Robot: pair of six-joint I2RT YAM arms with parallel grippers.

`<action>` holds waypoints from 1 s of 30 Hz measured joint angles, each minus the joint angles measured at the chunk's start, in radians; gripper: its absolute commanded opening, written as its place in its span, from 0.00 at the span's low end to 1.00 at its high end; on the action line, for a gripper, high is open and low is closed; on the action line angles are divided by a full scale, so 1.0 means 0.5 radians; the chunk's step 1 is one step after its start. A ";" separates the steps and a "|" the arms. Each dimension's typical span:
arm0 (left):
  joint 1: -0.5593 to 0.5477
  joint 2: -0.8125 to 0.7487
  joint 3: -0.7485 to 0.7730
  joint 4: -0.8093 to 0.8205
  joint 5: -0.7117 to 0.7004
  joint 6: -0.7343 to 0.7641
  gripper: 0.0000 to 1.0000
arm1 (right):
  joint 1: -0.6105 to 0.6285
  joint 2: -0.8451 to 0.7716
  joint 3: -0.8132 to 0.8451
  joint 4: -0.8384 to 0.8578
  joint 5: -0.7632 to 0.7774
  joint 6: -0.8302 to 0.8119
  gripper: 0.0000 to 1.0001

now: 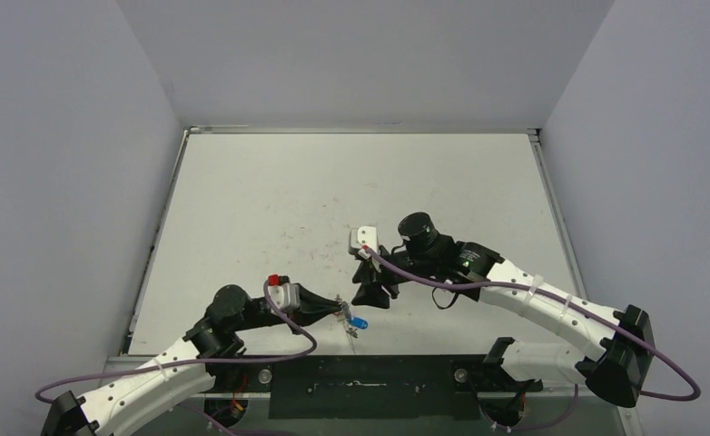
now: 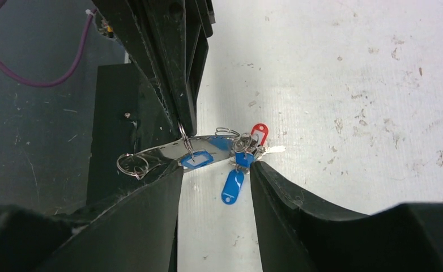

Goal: Put the keys on the keyring

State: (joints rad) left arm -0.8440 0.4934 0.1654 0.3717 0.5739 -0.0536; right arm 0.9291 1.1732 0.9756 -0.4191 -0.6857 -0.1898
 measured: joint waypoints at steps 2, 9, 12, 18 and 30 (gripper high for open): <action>0.000 -0.030 -0.027 0.072 -0.005 -0.022 0.00 | -0.015 -0.030 -0.065 0.091 -0.068 0.005 0.44; 0.000 -0.100 -0.053 0.185 -0.012 -0.045 0.00 | -0.015 -0.035 -0.165 0.301 -0.230 0.084 0.40; 0.000 -0.108 -0.053 0.193 -0.024 -0.045 0.00 | -0.015 -0.031 -0.165 0.360 -0.272 0.108 0.37; -0.001 -0.108 -0.053 0.193 -0.040 -0.045 0.00 | -0.015 0.029 -0.165 0.429 -0.343 0.175 0.25; -0.002 -0.120 -0.054 0.182 -0.084 -0.074 0.00 | -0.015 0.101 -0.159 0.433 -0.392 0.210 0.00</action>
State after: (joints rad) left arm -0.8448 0.4335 0.1383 0.4629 0.5320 -0.0906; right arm 0.9215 1.2240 0.8959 -0.2024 -0.8818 -0.0849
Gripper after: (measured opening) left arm 0.008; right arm 0.039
